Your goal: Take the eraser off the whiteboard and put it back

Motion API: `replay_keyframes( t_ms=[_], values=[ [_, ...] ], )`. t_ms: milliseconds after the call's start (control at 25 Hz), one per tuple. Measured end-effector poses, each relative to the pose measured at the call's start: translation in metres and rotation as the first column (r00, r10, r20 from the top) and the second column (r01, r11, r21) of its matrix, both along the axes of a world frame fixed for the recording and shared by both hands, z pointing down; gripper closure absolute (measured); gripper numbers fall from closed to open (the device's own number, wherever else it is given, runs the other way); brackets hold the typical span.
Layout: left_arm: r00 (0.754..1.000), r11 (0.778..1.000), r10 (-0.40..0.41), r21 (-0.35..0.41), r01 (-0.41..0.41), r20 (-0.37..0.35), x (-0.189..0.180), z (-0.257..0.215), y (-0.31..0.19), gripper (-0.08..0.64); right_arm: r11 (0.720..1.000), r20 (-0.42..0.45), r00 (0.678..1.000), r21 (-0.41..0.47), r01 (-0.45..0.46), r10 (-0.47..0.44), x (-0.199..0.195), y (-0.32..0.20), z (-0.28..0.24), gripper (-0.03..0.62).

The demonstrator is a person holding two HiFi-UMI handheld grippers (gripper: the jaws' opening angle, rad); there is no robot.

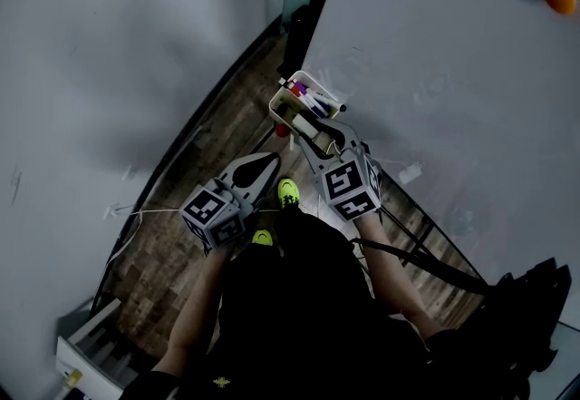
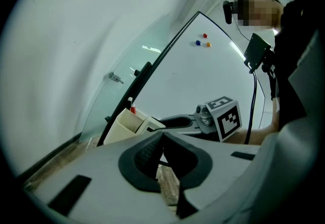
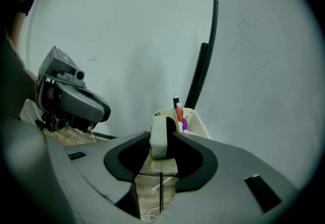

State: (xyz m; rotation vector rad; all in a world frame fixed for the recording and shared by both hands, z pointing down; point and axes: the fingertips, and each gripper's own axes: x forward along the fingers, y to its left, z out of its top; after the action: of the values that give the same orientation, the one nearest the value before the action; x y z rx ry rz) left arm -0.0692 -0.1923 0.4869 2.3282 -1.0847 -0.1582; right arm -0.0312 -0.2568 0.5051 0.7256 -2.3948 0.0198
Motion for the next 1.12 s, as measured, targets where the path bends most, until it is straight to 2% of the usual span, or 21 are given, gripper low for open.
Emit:
replay_keyframes(
  t_ms=[1120],
  values=[
    [1.000,0.997,0.007,0.080,-0.009,0.021,0.004,-0.031,-0.002,0.538,0.995,0.067,0.998,0.103,-0.004,-0.003,0.008,0.013,-0.057,0.431]
  ],
)
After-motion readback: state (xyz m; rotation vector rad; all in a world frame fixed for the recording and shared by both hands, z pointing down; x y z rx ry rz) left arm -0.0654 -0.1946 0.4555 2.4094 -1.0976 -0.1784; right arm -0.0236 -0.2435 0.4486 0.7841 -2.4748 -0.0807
